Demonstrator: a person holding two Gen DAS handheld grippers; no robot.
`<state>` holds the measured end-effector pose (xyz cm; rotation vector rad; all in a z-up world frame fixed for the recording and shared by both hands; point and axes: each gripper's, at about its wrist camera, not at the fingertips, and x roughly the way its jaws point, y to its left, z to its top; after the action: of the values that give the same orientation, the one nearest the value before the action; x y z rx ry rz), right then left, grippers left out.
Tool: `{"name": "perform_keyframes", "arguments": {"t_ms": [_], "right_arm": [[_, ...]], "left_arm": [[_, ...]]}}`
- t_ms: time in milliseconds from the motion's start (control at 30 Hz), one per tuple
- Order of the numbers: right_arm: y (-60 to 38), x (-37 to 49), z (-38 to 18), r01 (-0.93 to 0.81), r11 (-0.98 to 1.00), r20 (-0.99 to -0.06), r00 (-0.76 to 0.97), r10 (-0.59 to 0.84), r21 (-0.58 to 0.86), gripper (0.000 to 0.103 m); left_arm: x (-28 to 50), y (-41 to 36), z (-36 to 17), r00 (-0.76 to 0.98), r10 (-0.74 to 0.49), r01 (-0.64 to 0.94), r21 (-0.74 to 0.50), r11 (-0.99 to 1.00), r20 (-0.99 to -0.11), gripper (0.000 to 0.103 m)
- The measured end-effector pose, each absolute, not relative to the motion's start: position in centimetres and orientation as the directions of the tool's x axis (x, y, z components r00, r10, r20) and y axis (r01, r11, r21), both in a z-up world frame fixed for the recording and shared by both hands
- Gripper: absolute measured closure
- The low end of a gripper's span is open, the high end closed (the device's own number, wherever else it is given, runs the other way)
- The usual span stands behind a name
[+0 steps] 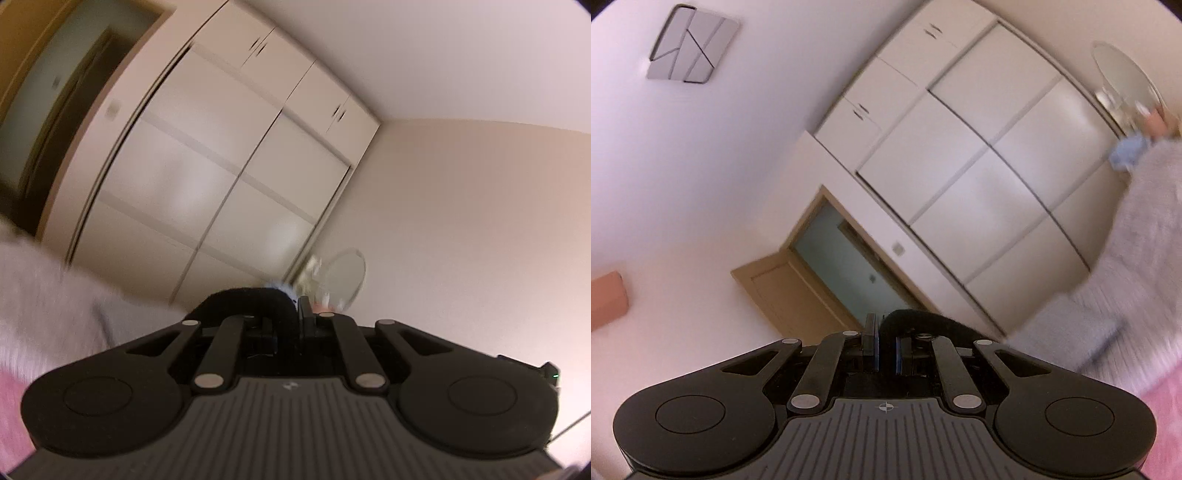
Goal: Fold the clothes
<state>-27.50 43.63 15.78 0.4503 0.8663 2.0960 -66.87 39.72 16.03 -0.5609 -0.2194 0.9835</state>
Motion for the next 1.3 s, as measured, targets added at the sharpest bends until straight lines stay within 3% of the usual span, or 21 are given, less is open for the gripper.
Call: {"name": "perform_keyframes", "arguments": {"t_ms": [100, 233, 333, 400, 467, 567, 733, 933, 1300], "right_arm": [[40.3, -25.6, 9.5, -0.55, -0.342, -0.121, -0.64, 0.759, 0.762, 0.097], [35.3, -25.0, -3.0, -0.665, -0.072, -0.488, -0.613, 0.622, 0.744, 0.096], [31.8, -25.2, -13.3, -0.797, 0.157, -0.782, -0.499, 0.375, 0.584, 0.095], [29.6, -24.9, -18.8, -0.868, 0.252, -0.902, -0.394, 0.177, 0.428, 0.092], [27.3, -23.0, -20.5, -0.891, 0.267, -0.93, -0.351, 0.113, 0.369, 0.089], [24.1, -20.5, -22.1, -0.903, 0.28, -0.945, -0.321, 0.062, 0.325, 0.077], [20.4, -17.9, -21.2, -0.902, 0.228, -0.93, -0.35, 0.112, 0.367, 0.065], [19.8, -19.4, -21.6, -0.898, 0.107, -0.899, -0.409, 0.155, 0.427, 0.059], [18.9, -22.3, -29.4, -0.852, 0.188, -0.863, -0.441, 0.246, 0.489, 0.058]], "left_arm": [[-67.8, 36.7, 7.6, 0.55, 0.804, -0.727, -0.602, 0.33, -0.224, 0.097], [-67.7, 31.9, -6.5, 0.54, 0.661, -0.741, -0.667, 0.079, -0.521, 0.096], [-66.2, 27.4, -16.6, 0.418, 0.466, -0.841, -0.526, -0.125, -0.78, 0.095], [-65.3, 25.0, -21.3, 0.29, 0.312, -0.917, -0.356, -0.179, -0.905, 0.097], [-64.8, 23.2, -24.0, 0.179, 0.202, -0.959, -0.217, -0.184, -0.963, 0.097], [-65.3, 18.9, -25.0, 0.13, 0.148, -0.968, -0.158, -0.193, -0.98, 0.096], [-65.7, 16.4, -24.1, 0.146, 0.231, -0.939, -0.208, -0.273, -0.962, 0.094], [-64.8, 15.5, -23.8, 0.164, 0.308, -0.921, -0.258, -0.294, -0.937, 0.085], [-67.0, 18.7, -31.4, 0.265, 0.307, -0.866, -0.366, -0.341, -0.914, 0.083]]}}
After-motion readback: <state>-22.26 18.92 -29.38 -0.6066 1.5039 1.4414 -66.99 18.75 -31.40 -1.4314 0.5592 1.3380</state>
